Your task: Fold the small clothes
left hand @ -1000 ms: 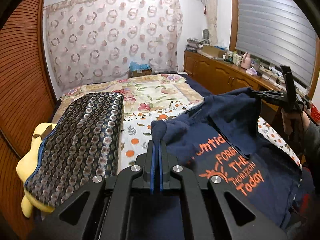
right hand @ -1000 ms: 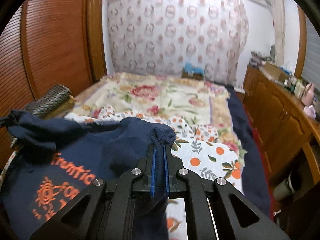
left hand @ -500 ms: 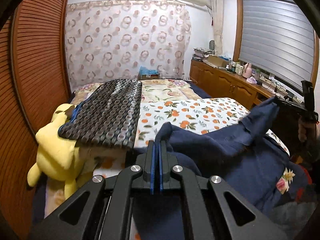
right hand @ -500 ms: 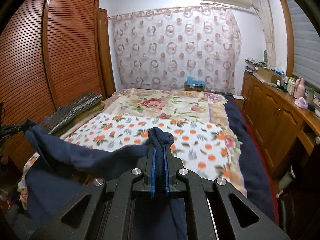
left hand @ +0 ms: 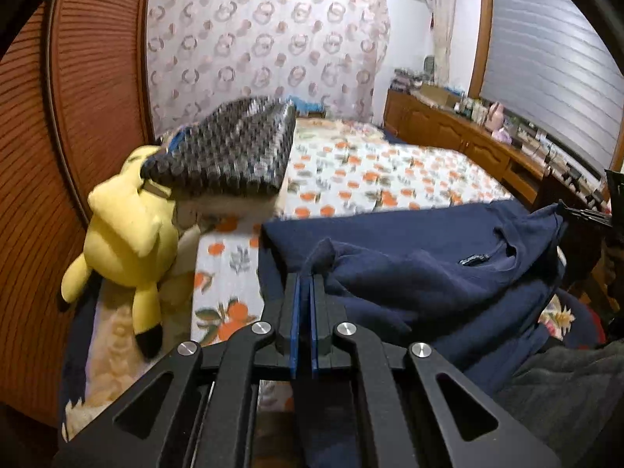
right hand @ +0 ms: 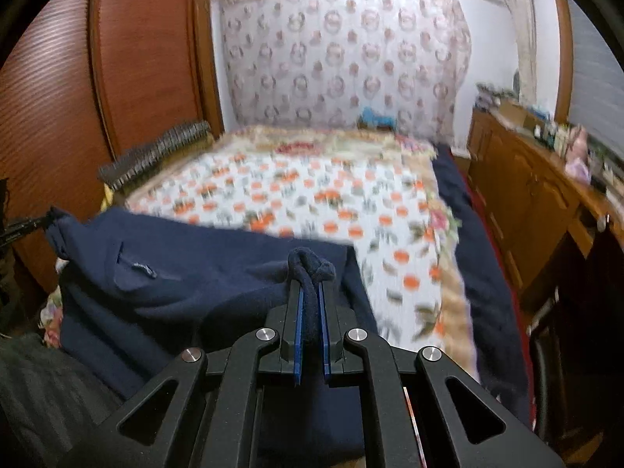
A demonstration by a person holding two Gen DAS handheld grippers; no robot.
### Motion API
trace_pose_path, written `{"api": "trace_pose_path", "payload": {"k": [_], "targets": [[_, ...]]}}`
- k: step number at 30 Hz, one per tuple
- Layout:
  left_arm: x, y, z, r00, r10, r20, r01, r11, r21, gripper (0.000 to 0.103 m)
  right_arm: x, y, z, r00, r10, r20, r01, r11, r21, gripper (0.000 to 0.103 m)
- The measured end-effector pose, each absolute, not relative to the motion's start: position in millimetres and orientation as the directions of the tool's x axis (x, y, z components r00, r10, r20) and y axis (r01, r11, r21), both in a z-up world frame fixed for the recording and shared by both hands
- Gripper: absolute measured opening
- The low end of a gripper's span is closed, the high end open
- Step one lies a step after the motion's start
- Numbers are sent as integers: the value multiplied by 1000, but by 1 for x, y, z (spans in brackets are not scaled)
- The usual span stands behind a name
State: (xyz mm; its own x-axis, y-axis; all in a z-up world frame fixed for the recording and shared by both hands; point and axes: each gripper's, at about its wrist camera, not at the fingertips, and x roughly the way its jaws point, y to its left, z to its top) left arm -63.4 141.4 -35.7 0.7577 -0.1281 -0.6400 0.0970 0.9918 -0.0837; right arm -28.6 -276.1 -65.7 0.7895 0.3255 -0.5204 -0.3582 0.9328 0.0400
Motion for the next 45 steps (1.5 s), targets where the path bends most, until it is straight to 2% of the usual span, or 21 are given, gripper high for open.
{"api": "trace_pose_path", "payload": {"k": [5, 7, 10, 12, 14, 16, 17, 18, 20, 25, 27, 30, 38, 45], "targets": [[-67, 139, -48, 743, -128, -657, 97, 992, -83, 6, -9, -267, -82, 748, 294, -595, -336, 941, 43, 7], [-66, 139, -51, 733, -131, -667, 101, 991, -84, 12, -2, -263, -80, 739, 285, -610, -333, 942, 37, 7], [-68, 140, -51, 734, -143, -664, 110, 990, -91, 27, -1, -259, -73, 739, 283, -611, -328, 944, 41, 7], [-68, 140, -49, 739, -137, -660, 106, 991, -86, 41, -4, -257, -71, 742, 283, -607, -330, 943, 36, 7], [-66, 141, -47, 744, -133, -655, 104, 991, -84, 42, -7, -255, -65, 745, 279, -606, -331, 943, 28, 7], [-63, 141, -46, 742, -130, -658, 99, 992, -84, 44, -6, -254, -67, 748, 278, -603, -333, 943, 22, 14], [-61, 142, -45, 740, -126, -661, 94, 992, -84, 54, -8, -254, -65, 751, 273, -601, -332, 943, 13, 19], [-58, 143, -44, 741, -127, -659, 92, 992, -88, 69, -9, -254, -66, 756, 269, -597, -331, 943, 6, 26], [-54, 145, -44, 747, -142, -650, 96, 990, -107, 81, -12, -255, -58, 774, 267, -575, -326, 945, 1, 34], [-34, 149, -45, 751, -131, -647, 70, 990, -118, 81, -7, -261, -47, 810, 270, -520, -311, 950, 10, 44], [-25, 149, -45, 752, -126, -647, 67, 991, -115, 81, 3, -260, -46, 814, 278, -510, -314, 949, 16, 53], [-11, 150, -44, 749, -127, -650, 66, 991, -117, 81, 23, -257, -49, 809, 296, -509, -322, 946, 37, 58], [11, 153, -39, 758, -119, -641, 55, 991, -119, 81, 88, -244, -79, 742, 308, -596, -350, 936, 48, 59], [35, 160, -48, 731, -103, -674, 38, 993, -110, 81, 115, -242, -101, 688, 266, -675, -328, 944, 37, 59]]}}
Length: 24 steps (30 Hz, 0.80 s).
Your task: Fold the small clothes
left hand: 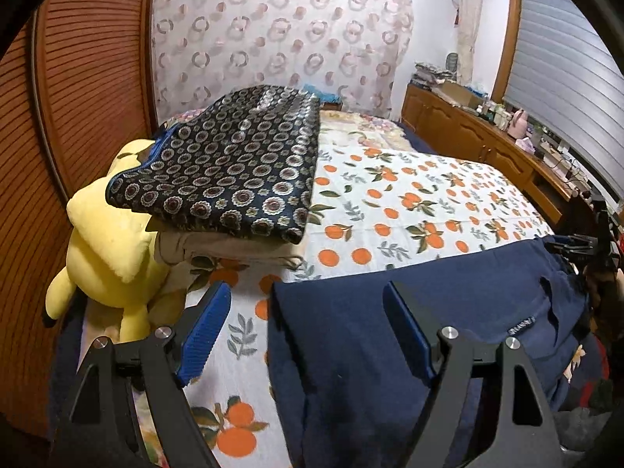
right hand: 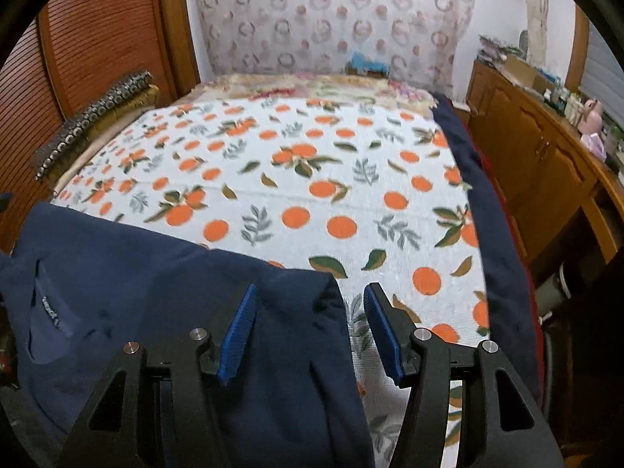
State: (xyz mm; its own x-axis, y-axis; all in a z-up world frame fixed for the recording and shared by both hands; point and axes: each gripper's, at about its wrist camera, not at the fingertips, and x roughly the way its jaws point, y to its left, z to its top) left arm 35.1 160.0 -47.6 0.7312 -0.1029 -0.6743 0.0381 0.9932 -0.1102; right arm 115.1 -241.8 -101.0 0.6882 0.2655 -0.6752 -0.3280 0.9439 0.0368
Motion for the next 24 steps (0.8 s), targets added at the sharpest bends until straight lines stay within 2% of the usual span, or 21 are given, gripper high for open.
{"api": "trace_pose_path", "payload": {"k": [7, 12, 14, 22, 24], "targets": [[59, 175, -61, 692, -122, -711, 32, 990, -139, 80, 116, -246, -104, 680, 295, -672, -333, 940, 76, 59], [71, 177, -75, 647, -133, -751, 38, 989, -142, 57, 118, -244, -106, 683, 307, -663, -346, 935, 76, 59], [75, 177, -81, 626, -135, -768, 37, 989, -144, 53, 118, -244, -107, 682, 311, -661, -351, 933, 77, 59], [72, 171, -96, 591, -193, -783, 73, 980, -186, 53, 116, -239, -107, 675, 308, -671, -359, 931, 66, 59], [71, 171, -99, 592, -193, -782, 74, 980, -186, 52, 116, -238, -107, 672, 310, -672, -364, 929, 65, 53]]}}
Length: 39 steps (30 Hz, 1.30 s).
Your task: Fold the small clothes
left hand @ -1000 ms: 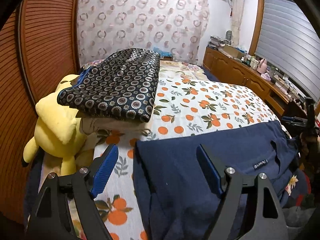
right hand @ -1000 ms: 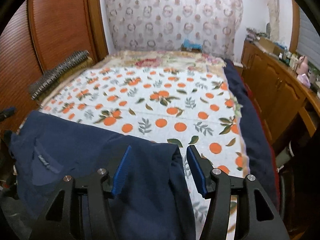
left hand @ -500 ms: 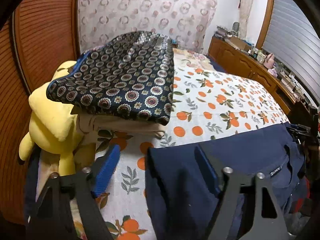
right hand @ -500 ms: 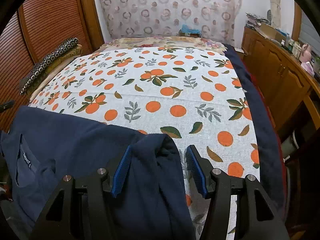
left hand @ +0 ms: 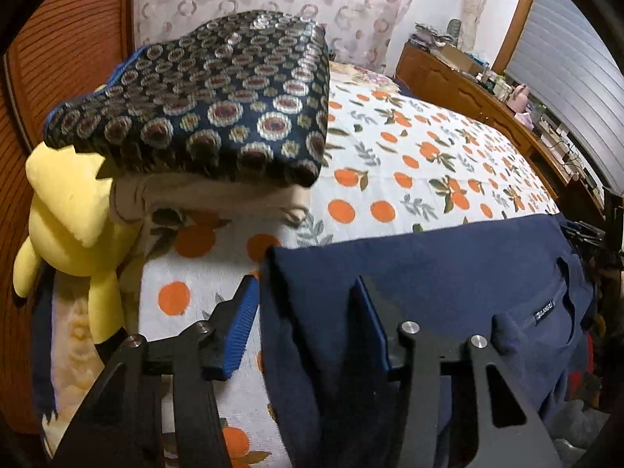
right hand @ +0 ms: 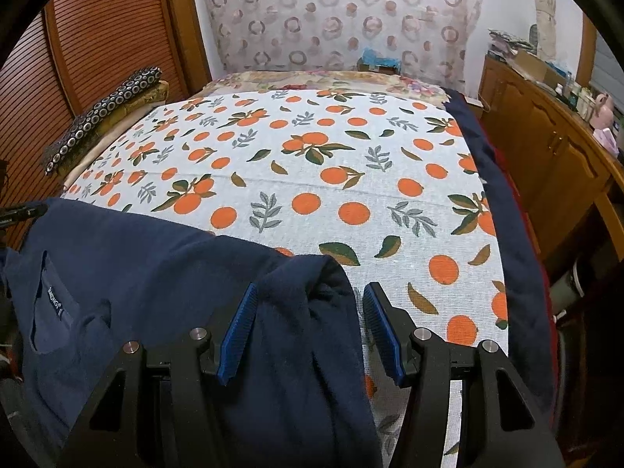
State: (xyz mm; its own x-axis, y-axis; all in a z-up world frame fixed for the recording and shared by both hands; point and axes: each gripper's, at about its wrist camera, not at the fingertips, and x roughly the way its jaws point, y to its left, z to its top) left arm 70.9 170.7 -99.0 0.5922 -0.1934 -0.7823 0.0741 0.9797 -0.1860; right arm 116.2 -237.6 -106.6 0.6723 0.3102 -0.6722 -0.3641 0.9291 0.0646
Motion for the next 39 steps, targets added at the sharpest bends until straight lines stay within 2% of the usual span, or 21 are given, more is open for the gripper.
{"api": "trace_pose_path", "payload": {"k": [4, 5, 6, 8, 11, 17, 26, 33, 39], "targets": [[70, 171, -99, 601, -190, -776, 65, 980, -190, 47, 114, -235, -106, 660, 338, -671, -388, 918, 81, 36], [69, 171, -99, 604, -195, -773, 68, 979, -194, 42, 113, -235, -107, 652, 356, -669, -398, 912, 98, 25], [69, 171, -99, 604, -204, -770, 74, 977, -201, 31, 112, -234, -107, 647, 368, -668, -403, 909, 110, 18], [68, 170, -99, 598, -237, -766, 89, 969, -230, 14, 110, -232, -107, 640, 383, -666, -417, 901, 117, 12], [63, 161, -89, 619, -228, -752, 103, 972, -211, 9, 101, -230, -101, 667, 384, -639, -419, 902, 104, 11], [33, 147, -18, 742, -258, -618, 152, 964, -220, 9, 66, -249, -55, 736, 456, -500, -438, 884, 160, 10], [-8, 132, 88, 870, -305, -388, 252, 951, -181, 9, -1, -266, 38, 839, 445, -314, -451, 891, 57, 10], [-28, 149, 134, 918, -300, -261, 260, 949, -178, 9, -53, -283, 92, 891, 423, -164, -430, 903, -8, 10], [-40, 156, 168, 938, -301, -169, 273, 947, -171, 9, -75, -290, 118, 911, 403, -93, -407, 913, -36, 10]]}}
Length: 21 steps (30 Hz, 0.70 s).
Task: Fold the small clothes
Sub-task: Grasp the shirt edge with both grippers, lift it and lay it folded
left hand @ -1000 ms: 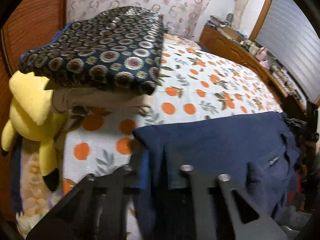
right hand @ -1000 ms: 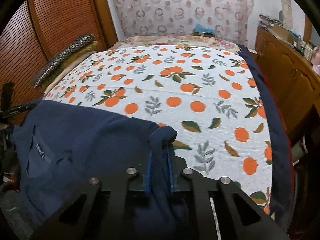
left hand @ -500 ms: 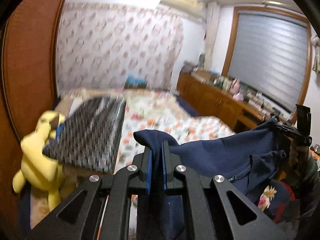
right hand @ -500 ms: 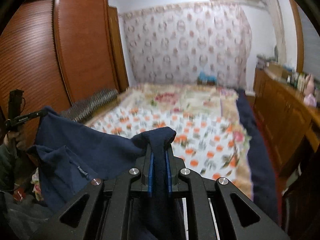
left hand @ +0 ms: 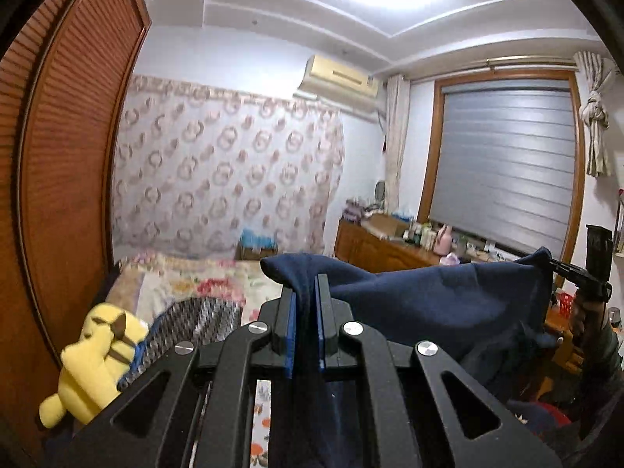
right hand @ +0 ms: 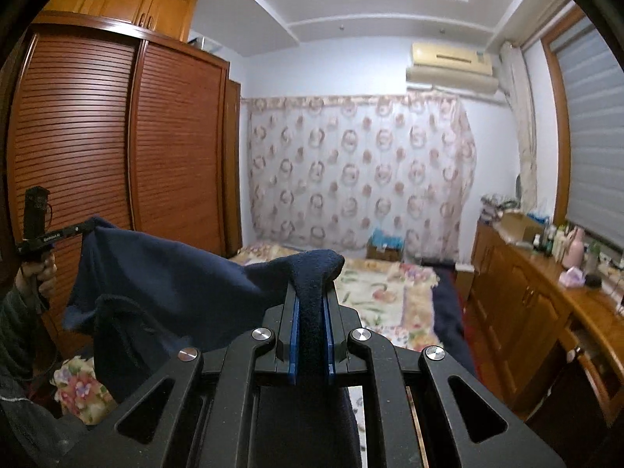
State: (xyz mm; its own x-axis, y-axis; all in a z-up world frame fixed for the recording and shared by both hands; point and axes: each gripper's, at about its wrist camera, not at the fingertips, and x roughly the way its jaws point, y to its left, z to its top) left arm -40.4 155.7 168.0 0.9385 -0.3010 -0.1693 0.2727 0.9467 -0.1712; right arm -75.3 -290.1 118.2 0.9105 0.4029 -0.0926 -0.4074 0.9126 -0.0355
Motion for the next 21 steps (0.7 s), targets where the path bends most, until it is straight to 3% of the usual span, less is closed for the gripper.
{"api": "trace_pose_path", "payload": {"k": [5, 8, 13, 16, 18, 21], "targets": [[-33, 155, 182, 948, -286, -142, 265, 952, -152, 9, -80, -281, 127, 926, 376, -40, -378, 921, -93, 10], [-4, 152, 176, 951, -258, -168, 235, 961, -147, 9, -73, -266, 108, 929, 364, -63, -369, 922, -116, 10], [77, 142, 145, 947, -191, -256, 164, 979, -123, 10, 13, -235, 98, 940, 295, -172, -319, 938, -132, 10], [136, 137, 112, 920, -127, -370, 108, 991, -73, 14, 93, -215, 72, 932, 228, -280, -274, 952, -134, 11], [161, 136, 90, 889, -102, -446, 86, 995, -57, 24, 139, -204, 51, 913, 163, -374, -229, 964, -138, 27], [161, 134, 67, 870, -121, -478, 109, 993, -54, 46, 182, -195, 22, 888, 73, -455, -147, 981, -130, 36]]}}
